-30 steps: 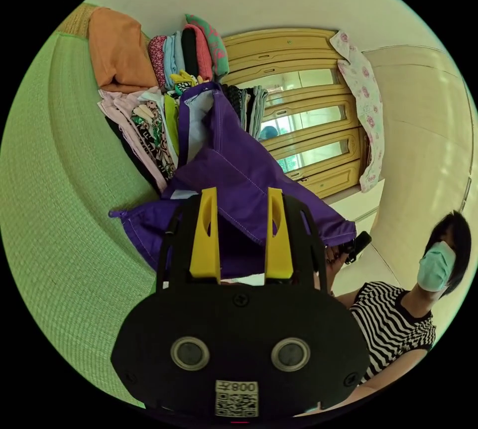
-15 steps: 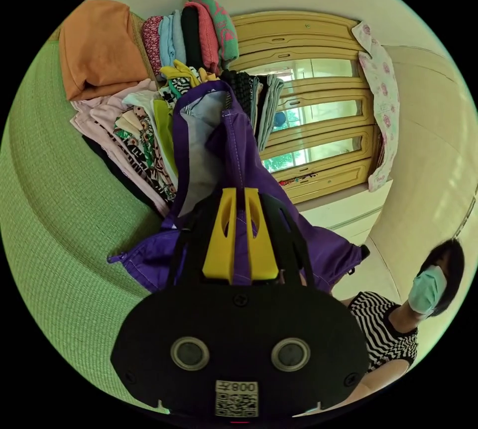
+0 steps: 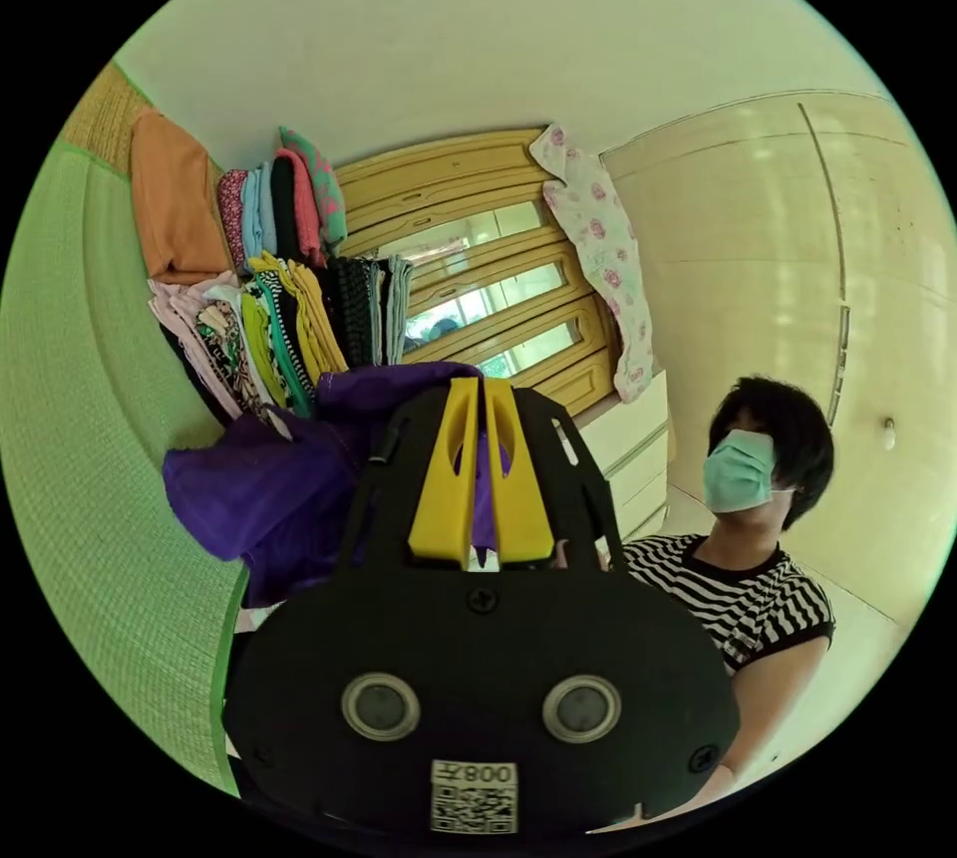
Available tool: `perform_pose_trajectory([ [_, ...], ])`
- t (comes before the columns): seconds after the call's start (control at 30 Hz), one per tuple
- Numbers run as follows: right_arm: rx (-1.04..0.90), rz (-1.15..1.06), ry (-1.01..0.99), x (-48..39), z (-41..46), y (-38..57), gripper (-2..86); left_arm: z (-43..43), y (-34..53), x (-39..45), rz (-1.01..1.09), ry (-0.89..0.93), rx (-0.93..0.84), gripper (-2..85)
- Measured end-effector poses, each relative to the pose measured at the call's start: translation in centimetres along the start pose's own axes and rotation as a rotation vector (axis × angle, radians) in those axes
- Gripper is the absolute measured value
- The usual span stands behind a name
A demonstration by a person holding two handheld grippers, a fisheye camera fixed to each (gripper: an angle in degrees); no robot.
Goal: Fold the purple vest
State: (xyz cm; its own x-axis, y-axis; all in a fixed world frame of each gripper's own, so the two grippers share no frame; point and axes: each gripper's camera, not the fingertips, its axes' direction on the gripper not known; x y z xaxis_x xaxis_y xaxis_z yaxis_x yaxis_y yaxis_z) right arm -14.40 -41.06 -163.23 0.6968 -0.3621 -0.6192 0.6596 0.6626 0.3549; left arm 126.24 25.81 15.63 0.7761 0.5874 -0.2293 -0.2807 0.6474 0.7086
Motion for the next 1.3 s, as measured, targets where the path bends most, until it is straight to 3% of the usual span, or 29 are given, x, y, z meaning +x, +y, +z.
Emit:
perform_pose_trajectory([
  [0.37,0.119,-0.041,-0.208,-0.4,-3.5,-1.4,0.3,-14.6,11.6,18.2,0.425,-0.014,0.141,0.7],
  [0.73,0.228,-0.2,-0.264,-6.6,-7.9,-2.9,0.3,-25.4,26.1,34.7,0.835,-0.223,0.201,0.6],
  [1.3,0.436,-0.404,-0.302,-18.7,-14.0,-1.3,0.2,-33.8,44.1,46.7,1.207,-0.372,0.292,0.5],
])
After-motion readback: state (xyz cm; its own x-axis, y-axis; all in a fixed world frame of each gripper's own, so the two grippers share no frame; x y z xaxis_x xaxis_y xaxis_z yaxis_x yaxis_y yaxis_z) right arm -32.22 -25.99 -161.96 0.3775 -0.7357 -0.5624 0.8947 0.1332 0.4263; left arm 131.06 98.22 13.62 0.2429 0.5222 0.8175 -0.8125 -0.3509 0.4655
